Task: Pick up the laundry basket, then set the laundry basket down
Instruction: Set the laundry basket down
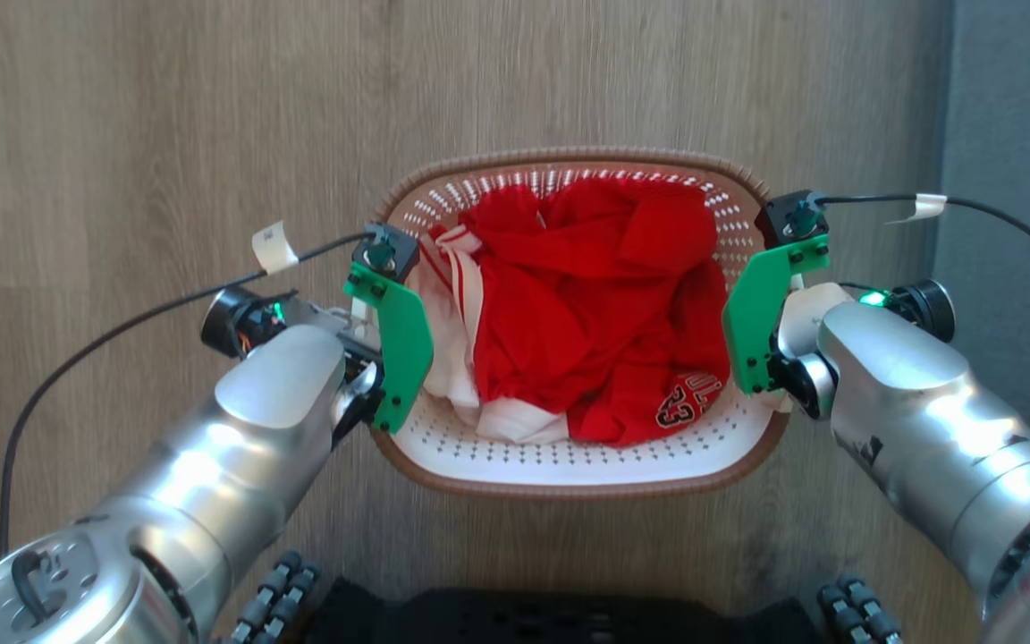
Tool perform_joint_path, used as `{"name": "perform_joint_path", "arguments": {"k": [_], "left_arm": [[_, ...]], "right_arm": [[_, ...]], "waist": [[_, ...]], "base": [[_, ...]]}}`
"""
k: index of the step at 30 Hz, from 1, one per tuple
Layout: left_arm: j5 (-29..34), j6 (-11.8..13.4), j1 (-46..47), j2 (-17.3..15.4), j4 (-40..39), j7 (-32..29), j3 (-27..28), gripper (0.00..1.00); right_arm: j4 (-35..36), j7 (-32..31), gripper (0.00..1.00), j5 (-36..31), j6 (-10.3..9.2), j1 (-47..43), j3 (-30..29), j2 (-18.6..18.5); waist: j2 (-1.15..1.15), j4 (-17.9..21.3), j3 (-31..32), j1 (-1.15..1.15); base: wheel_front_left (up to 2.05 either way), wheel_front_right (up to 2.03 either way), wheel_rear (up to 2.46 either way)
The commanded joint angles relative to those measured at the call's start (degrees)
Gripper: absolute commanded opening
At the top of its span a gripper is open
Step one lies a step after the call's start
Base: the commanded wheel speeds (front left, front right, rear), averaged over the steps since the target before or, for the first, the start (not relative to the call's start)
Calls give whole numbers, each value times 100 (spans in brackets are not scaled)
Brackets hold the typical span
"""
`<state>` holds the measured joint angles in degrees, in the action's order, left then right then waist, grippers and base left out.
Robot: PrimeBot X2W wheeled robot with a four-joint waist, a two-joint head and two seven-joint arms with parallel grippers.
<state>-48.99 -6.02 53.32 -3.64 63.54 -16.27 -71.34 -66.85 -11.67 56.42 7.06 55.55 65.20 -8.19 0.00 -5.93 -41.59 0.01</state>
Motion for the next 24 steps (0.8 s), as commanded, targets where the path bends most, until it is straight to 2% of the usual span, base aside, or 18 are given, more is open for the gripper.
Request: {"name": "perform_joint_path", "arguments": {"k": [1,14,24], "left_arm": [[140,-135,67,69,-98,35,-50,0],[76,115,378,75,-183,487,-108,0],[-114,78,424,76,-184,412,-149,0]], "right_arm": [[118,114,0,-140,43,-80,108,208],[-354,748,0,-147,43,107,-33,385],[-507,740,0,-136,43,191,-26,468]], "waist": [[0,12,-176,-1],[0,54,-760,-1],[0,31,-988,-1]], "base": [[0,0,0],[0,0,0],[0,0,0]]}}
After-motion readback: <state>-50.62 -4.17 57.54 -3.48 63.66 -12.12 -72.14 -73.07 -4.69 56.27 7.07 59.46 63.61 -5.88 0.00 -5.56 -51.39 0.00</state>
